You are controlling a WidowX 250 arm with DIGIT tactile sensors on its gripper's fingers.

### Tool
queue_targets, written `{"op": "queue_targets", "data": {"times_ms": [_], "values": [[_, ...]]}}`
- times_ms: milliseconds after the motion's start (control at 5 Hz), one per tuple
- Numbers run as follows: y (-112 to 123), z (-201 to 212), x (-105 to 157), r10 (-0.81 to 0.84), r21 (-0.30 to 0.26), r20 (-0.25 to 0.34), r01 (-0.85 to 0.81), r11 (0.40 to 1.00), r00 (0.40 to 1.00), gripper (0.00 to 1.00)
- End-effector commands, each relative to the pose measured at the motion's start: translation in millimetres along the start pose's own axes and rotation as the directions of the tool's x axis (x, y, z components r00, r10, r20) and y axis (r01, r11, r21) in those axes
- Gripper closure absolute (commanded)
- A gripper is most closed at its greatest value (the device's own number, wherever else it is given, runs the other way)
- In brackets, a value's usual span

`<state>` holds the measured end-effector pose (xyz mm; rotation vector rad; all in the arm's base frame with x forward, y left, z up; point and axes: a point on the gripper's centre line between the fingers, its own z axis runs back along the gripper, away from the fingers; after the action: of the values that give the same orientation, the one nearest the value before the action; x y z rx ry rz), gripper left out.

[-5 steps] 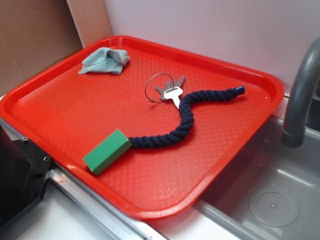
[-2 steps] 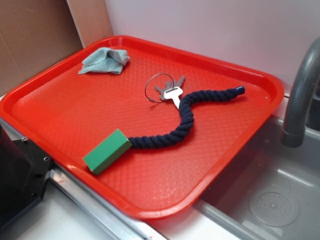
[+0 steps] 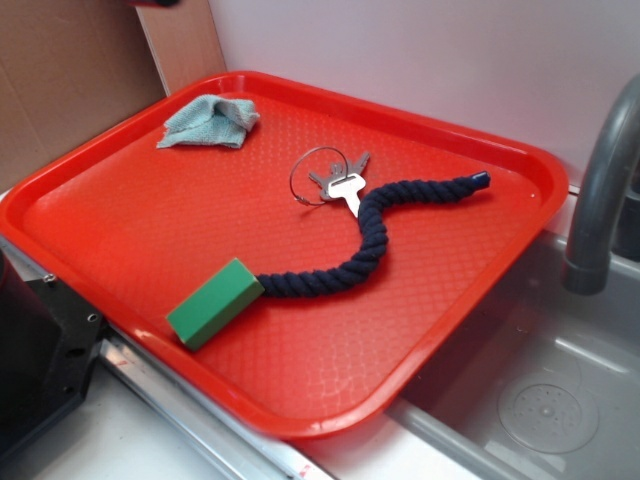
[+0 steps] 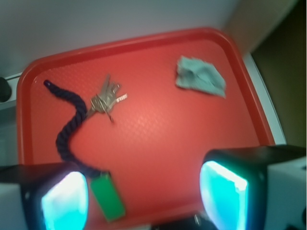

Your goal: Grab the silver keys.

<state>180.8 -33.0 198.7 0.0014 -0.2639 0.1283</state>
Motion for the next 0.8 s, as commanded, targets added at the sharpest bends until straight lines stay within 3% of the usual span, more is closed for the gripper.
{"op": "queue_targets", "data": {"times_ms": [0, 200, 400, 600], "values": [[-33.4, -37.7, 36.9, -0.153, -0.070, 0.077, 0.158, 0.985, 0.985, 0.00], [-44.3, -76.8, 42.7, -0.241, -0.178, 0.029, 0.242, 0.954, 0.970, 0.00], [-45.6, -101.7, 44.0, -0.268, -0.173, -0.001, 0.264, 0.949, 0.963, 0.00], [-51.7, -135.3, 41.1, -0.323, -0.224, -0.065, 0.301, 0.927, 0.944, 0.00]]}}
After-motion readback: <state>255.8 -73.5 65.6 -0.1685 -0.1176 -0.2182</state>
